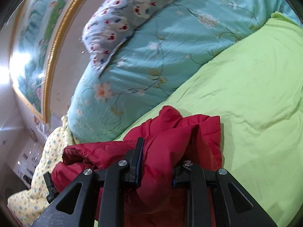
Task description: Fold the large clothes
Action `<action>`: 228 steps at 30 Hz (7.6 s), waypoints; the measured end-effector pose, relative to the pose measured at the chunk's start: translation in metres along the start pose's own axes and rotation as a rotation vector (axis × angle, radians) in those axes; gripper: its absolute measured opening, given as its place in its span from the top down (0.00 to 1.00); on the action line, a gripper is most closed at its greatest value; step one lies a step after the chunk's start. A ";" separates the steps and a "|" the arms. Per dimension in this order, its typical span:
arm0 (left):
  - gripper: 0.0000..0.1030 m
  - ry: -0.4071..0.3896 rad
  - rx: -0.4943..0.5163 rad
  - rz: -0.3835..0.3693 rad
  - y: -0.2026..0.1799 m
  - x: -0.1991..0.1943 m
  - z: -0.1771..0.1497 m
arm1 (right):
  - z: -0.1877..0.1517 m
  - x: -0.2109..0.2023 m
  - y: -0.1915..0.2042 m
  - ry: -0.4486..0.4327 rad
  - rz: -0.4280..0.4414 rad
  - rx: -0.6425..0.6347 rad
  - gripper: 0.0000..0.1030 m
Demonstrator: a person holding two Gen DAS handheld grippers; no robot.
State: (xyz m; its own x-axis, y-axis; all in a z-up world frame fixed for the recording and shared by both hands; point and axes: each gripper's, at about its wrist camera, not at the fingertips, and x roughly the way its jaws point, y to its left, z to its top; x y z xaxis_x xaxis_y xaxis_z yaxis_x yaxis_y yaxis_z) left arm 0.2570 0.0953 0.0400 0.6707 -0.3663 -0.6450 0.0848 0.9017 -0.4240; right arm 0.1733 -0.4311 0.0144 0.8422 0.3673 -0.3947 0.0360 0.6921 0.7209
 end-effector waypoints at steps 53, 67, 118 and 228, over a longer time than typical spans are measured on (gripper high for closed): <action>0.57 0.159 0.410 0.032 -0.107 0.109 -0.083 | 0.019 0.145 -0.058 -0.055 -0.258 0.088 0.67; 0.57 0.124 0.392 0.127 -0.104 0.163 -0.073 | -0.016 0.086 0.060 -0.058 -0.206 -0.338 0.29; 0.57 0.079 0.179 0.126 -0.013 0.123 -0.017 | -0.020 0.215 0.009 0.311 -0.362 -0.415 0.26; 0.21 0.064 0.102 0.130 0.018 -0.011 -0.149 | -0.083 -0.021 -0.084 0.317 -0.140 -0.125 0.21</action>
State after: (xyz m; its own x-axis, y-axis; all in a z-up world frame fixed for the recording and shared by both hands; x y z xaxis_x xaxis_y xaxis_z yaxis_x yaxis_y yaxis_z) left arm 0.1416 0.0812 -0.0549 0.6325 -0.2566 -0.7309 0.0772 0.9597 -0.2701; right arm 0.1079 -0.4453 -0.0852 0.6249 0.4243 -0.6554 0.0564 0.8127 0.5800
